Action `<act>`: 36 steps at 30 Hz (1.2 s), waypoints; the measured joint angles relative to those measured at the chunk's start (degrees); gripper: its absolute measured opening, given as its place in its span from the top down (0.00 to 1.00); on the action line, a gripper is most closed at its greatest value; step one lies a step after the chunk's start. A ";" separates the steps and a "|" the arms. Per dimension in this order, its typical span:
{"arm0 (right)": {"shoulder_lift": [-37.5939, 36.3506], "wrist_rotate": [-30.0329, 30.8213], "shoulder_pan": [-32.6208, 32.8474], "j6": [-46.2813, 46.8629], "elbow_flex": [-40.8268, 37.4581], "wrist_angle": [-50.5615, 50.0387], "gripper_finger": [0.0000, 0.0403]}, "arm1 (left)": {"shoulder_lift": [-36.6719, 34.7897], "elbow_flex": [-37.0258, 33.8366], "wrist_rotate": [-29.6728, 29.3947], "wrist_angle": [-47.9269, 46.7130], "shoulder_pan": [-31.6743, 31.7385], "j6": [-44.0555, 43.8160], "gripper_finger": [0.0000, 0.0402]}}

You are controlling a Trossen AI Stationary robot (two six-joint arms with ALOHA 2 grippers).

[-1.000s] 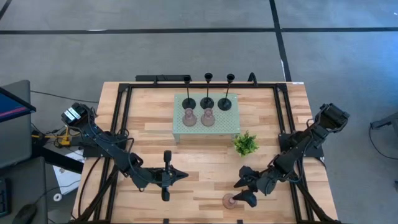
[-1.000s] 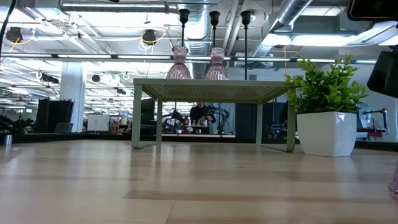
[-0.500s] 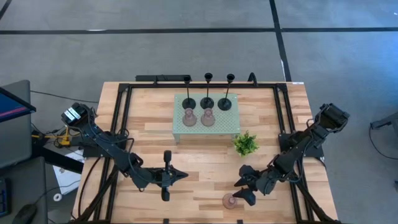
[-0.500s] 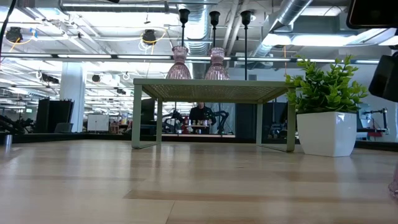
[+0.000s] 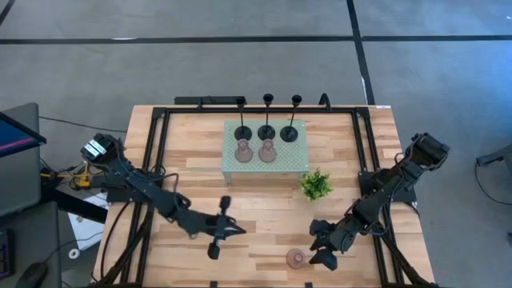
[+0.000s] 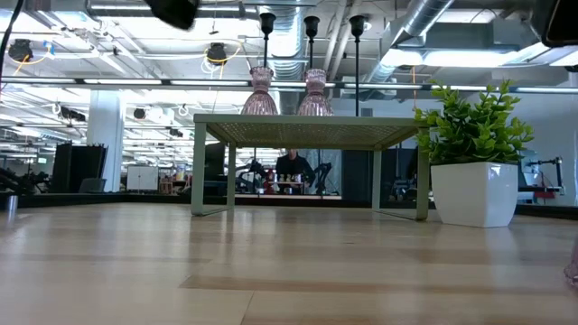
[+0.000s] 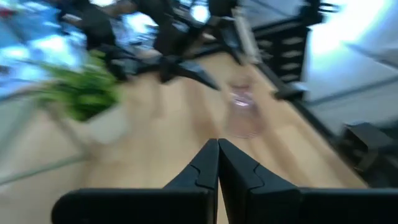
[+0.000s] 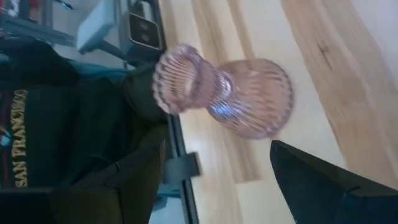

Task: Pick & Place candle stick holders
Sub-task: Align the pink candle holder on the shelf with the pink candle holders

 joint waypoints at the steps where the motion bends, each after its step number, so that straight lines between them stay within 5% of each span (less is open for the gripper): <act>1: 0.00 -0.09 0.00 0.00 0.00 -0.80 0.30 | 0.70 0.00 3.77 0.11 1.37 -0.36 0.98; 7: 0.00 -0.06 -0.83 1.77 0.00 -7.95 0.33 | 8.37 0.00 20.17 8.21 11.42 -6.29 0.98; 13: 0.00 0.06 -1.99 1.93 0.00 -11.35 0.52 | 19.12 0.34 41.75 27.60 17.85 -11.11 0.98; 21: 0.01 0.09 -2.16 1.81 0.00 -11.35 0.95 | 23.67 3.30 44.55 28.19 18.68 -12.14 0.98; 36: 0.00 -0.07 -3.85 0.72 0.00 -11.93 1.00 | 23.39 3.06 44.36 27.63 20.24 -12.05 0.98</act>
